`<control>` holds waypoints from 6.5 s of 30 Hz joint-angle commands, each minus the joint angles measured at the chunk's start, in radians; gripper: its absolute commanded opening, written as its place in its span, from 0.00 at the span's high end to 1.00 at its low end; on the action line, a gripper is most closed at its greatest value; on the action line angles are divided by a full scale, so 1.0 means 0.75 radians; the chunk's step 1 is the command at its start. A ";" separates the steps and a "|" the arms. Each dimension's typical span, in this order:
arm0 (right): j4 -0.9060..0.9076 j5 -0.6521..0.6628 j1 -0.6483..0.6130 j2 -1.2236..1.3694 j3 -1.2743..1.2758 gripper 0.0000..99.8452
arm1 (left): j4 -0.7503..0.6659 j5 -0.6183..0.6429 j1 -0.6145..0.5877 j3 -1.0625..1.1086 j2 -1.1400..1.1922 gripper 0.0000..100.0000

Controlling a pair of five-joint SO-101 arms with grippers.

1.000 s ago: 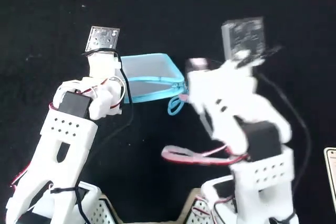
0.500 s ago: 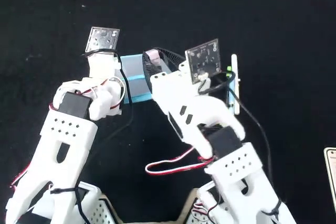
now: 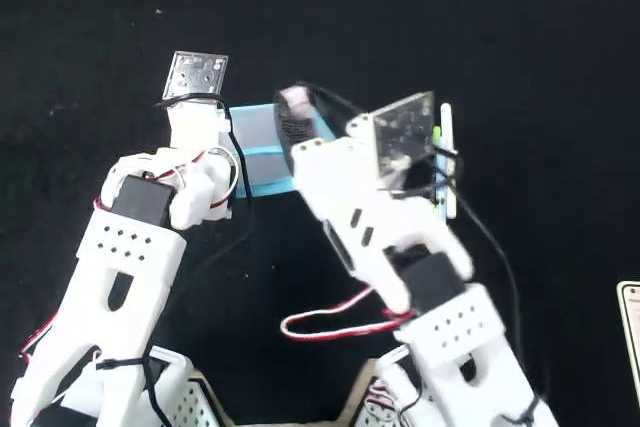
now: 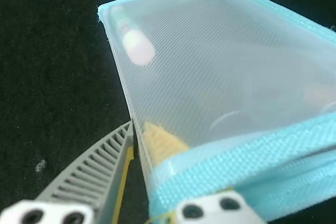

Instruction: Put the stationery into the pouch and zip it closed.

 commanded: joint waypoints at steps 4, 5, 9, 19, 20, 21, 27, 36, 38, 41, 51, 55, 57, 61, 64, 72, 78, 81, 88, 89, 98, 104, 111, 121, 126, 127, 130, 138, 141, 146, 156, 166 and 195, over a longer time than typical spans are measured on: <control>0.524 0.045 0.534 -0.107 -0.116 0.99 | -0.006 0.012 0.021 0.046 0.010 0.97; 0.589 0.098 0.626 -0.095 -0.107 0.99 | -0.006 0.012 0.021 0.046 0.010 0.97; 0.722 0.346 0.980 0.021 -0.040 0.99 | -0.006 0.012 0.021 0.044 0.010 0.97; 0.622 0.853 1.483 0.537 0.130 0.99 | -0.008 0.012 0.021 0.046 0.010 0.97; 0.622 0.882 1.518 0.592 0.111 0.99 | -0.008 0.012 0.021 0.046 0.010 0.97; 0.622 0.906 1.553 0.650 0.091 0.99 | -0.008 0.012 0.021 0.046 0.010 0.97; 0.632 1.000 1.698 0.999 -0.069 0.94 | -0.008 0.012 0.021 0.046 0.010 0.97; 0.765 1.011 1.712 1.216 -0.242 0.85 | -0.008 0.012 0.021 0.046 0.010 0.97; 0.829 1.011 1.712 1.218 -0.287 0.85 | -0.008 0.012 0.021 0.044 0.010 0.97; 0.874 1.011 1.718 1.220 -0.316 0.85 | -0.008 0.012 0.021 0.044 0.010 0.97; 0.941 1.119 1.723 1.229 -0.263 0.85 | -0.008 0.012 0.021 0.044 0.010 0.97; 0.814 1.119 1.735 1.229 -0.173 0.85 | -0.008 0.012 0.021 0.046 0.010 0.97; 0.726 1.119 1.737 1.229 -0.124 0.85 | -0.008 0.012 0.021 0.046 0.010 0.97; 0.691 1.119 1.737 1.220 -0.091 0.86 | -0.008 0.012 0.021 0.044 0.010 0.97; 0.691 1.119 1.766 1.218 -0.093 0.95 | -0.008 0.012 0.021 0.044 0.010 0.97; 0.769 1.115 1.827 1.216 -0.199 0.99 | -0.008 0.012 0.021 0.044 0.010 0.97; 1.266 0.888 1.610 1.216 -0.560 0.99 | -0.008 0.012 0.021 0.044 0.010 0.97; 1.422 0.755 1.440 1.210 -0.680 0.99 | -0.008 0.012 0.021 0.044 0.010 0.97; 1.467 0.550 1.150 0.875 -0.697 0.99 | -0.008 0.012 0.021 0.044 0.010 0.97; 1.467 0.509 1.109 0.805 -0.697 0.99 | -0.008 0.012 0.021 0.044 0.010 0.97; 1.377 0.153 0.530 0.189 -0.699 0.99 | -0.008 0.012 0.021 0.044 0.010 0.97; 0.984 0.127 0.090 -0.044 -0.623 0.99 | -0.008 0.012 0.024 0.044 0.010 0.97; 0.503 0.133 -0.196 -0.073 -0.320 0.99 | -0.008 0.012 0.021 0.046 0.010 0.97; -0.037 0.135 -0.205 -0.077 0.024 0.99 | -0.031 0.012 0.021 0.056 0.010 0.97; -0.282 0.135 -0.203 -0.081 0.234 0.99 | -0.035 0.012 0.021 0.056 0.010 0.97; -0.327 0.135 -0.203 -0.081 0.269 0.99 | -0.035 0.012 0.021 0.056 0.010 0.97; -0.428 0.135 -0.203 -0.081 0.355 0.99 | -0.035 0.012 0.021 0.056 0.010 0.97; -0.342 0.135 -0.200 -0.095 0.416 0.99 | -0.033 0.012 0.021 0.056 0.010 0.97; -0.305 0.135 -0.200 -0.193 0.439 0.99 | -0.033 0.012 0.021 0.056 0.010 0.97; -0.164 0.135 -0.200 -0.500 0.529 0.99 | -0.033 0.012 0.021 0.056 0.010 0.97; -0.090 0.137 -0.200 -0.956 0.797 0.99 | -0.033 0.012 0.021 0.056 0.010 0.97; -0.061 0.135 -0.068 -1.093 0.952 0.99 | -0.037 0.012 0.021 0.056 0.010 0.97; 0.824 0.248 0.139 -1.122 0.349 0.99 | -0.037 0.012 0.021 0.056 0.010 0.97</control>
